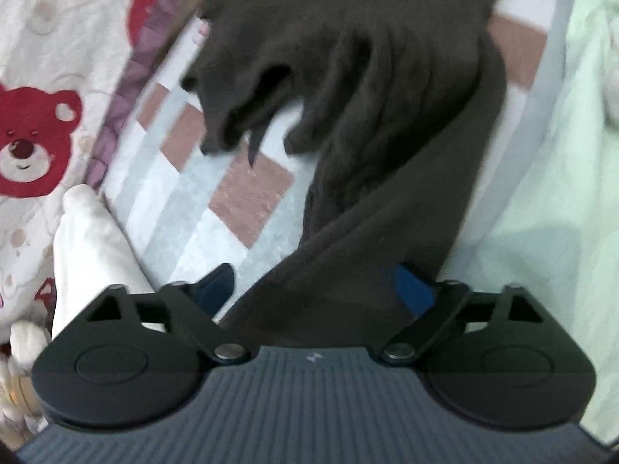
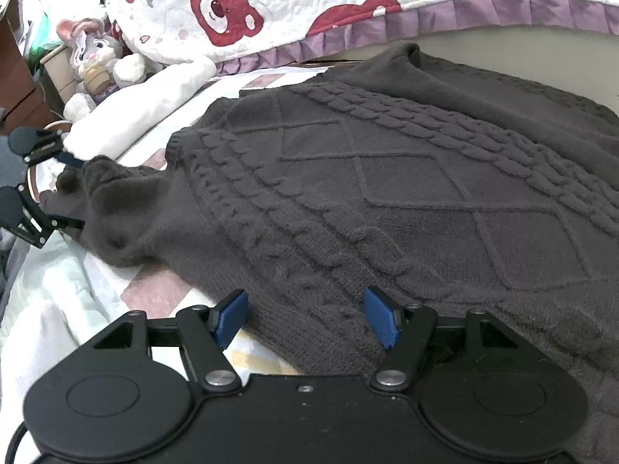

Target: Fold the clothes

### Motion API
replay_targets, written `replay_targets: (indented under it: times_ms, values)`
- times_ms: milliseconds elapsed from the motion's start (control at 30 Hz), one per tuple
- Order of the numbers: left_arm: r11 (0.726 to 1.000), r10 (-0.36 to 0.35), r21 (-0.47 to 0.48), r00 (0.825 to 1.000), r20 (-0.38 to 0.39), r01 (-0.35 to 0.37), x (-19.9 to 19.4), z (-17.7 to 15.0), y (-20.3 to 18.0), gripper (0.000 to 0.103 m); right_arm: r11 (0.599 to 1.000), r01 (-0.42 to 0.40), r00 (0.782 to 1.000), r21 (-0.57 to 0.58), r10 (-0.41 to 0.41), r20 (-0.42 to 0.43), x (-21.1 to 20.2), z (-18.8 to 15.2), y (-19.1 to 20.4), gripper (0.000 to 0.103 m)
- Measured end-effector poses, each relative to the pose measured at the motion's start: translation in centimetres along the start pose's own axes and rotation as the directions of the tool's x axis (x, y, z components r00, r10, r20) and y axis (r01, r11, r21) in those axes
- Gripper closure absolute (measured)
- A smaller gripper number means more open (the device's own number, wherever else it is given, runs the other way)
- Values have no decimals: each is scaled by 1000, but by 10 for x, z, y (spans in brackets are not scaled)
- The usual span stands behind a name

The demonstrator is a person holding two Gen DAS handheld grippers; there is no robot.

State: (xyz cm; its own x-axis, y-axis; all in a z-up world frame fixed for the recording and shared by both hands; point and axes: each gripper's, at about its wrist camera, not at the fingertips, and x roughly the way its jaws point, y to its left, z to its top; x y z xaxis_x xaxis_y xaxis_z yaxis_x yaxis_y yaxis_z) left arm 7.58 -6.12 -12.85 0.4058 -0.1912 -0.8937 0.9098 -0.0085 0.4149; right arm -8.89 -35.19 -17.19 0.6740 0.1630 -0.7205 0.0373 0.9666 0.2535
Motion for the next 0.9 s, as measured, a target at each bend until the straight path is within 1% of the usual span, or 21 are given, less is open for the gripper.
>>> replay_targets:
  times_ms: [67, 100, 167, 200, 233, 267, 300, 367, 433, 467, 533, 567, 600, 633, 700, 733, 767, 800, 833, 867, 900]
  values:
    - [996, -56, -76, 998, -15, 55, 7, 0, 14, 0, 1000, -2, 1000, 3, 2, -2, 0, 1, -1, 31]
    - [985, -100, -144, 995, -29, 95, 11, -1, 24, 0, 1000, -2, 1000, 4, 2, -3, 0, 1, 0, 31]
    - [936, -199, -305, 979, -41, 178, 18, -9, 42, 9, 1000, 2, 1000, 11, -2, -3, 0, 1, 1, 31]
    - [907, -246, -358, 969, -20, 223, 16, -13, 47, 36, 1000, 4, 1000, 30, -4, 2, -2, 2, 0, 31]
    - [885, -261, -400, 965, 0, 240, 12, -16, 49, 63, 999, 5, 1000, 53, -6, 9, -4, 3, 0, 31]
    - [885, -225, -419, 974, 2, 205, 5, -17, 48, 77, 997, 6, 1000, 76, -8, 16, -6, 4, -1, 31]
    - [890, -195, -423, 981, -12, 171, -2, -17, 45, 85, 995, 5, 1000, 103, -8, 28, -10, 5, -2, 31]
    - [889, -160, -433, 987, 12, 149, -24, -14, 36, 88, 991, 24, 999, 128, -30, 41, -19, 8, -1, 31]
    - [877, -163, -448, 984, 68, 176, -47, -11, 28, 89, 991, 40, 997, 130, -48, 58, -28, 9, 2, 31]
    - [863, -174, -463, 979, 102, 202, -58, -9, 25, 89, 991, 34, 996, 131, -43, 72, -33, 10, 3, 31]
    - [805, -230, -514, 954, 193, 298, -80, -4, 23, 90, 981, -63, 993, 185, 42, 112, -43, 10, 1, 31]
    - [766, -266, -534, 933, 244, 358, -90, -1, 23, 90, 970, -116, 987, 214, 89, 134, -48, 10, 0, 31]
    - [712, -316, -550, 899, 304, 436, -99, 3, 24, 90, 956, -162, 981, 246, 128, 148, -51, 10, -1, 31]
    - [652, -364, -554, 855, 370, 517, -108, 8, 25, 91, 943, -183, 977, 279, 144, 155, -53, 10, -2, 31]
    - [539, -437, -515, 744, 506, 667, -121, 23, 24, 97, 920, -201, 974, 336, 153, 165, -54, 12, -4, 31]
    - [483, -462, -484, 682, 567, 730, -126, 31, 22, 101, 911, -202, 974, 360, 149, 168, -54, 12, -4, 31]
    - [421, -483, -449, 614, 624, 788, -129, 42, 19, 103, 905, -206, 974, 372, 150, 172, -54, 13, -5, 31]
    - [353, -498, -408, 538, 680, 842, -129, 55, 14, 103, 900, -210, 972, 381, 153, 176, -55, 13, -7, 31]
    - [298, -504, -372, 476, 720, 879, -129, 67, 8, 103, 896, -215, 971, 389, 155, 180, -56, 14, -8, 31]
    - [274, -502, -362, 454, 737, 891, -127, 80, 0, 103, 893, -207, 972, 399, 143, 186, -60, 13, -12, 31]
    - [270, -503, -370, 458, 733, 889, -121, 93, -10, 103, 892, -196, 973, 408, 126, 194, -65, 12, -16, 31]
